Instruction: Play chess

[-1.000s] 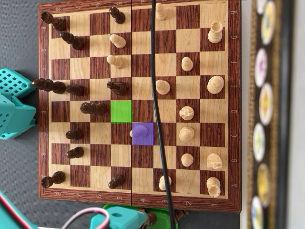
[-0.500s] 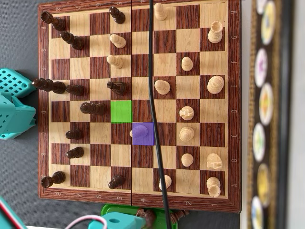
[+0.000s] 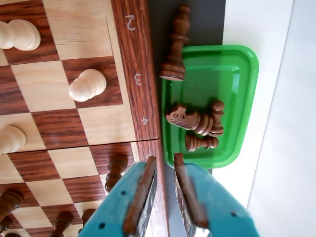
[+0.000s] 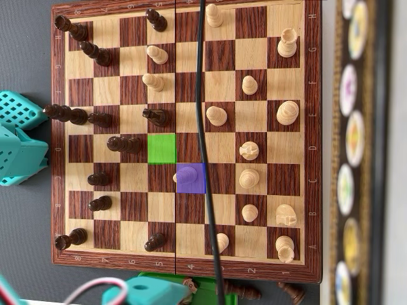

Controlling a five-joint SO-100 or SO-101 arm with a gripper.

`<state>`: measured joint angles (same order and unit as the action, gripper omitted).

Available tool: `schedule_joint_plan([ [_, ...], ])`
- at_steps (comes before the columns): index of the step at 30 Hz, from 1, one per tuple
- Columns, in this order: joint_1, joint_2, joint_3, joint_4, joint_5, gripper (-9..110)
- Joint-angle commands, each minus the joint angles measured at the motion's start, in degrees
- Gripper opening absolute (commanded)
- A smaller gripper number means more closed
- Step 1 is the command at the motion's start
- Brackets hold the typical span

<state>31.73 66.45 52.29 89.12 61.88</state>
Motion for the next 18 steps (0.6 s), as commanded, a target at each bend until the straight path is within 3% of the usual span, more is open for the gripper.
schedule_joint_plan([
  [1, 0.18, 9.05, 3.78, 0.35, 0.35, 7],
  [18, -12.92, 39.64, 32.26, -4.48, 13.01, 7],
])
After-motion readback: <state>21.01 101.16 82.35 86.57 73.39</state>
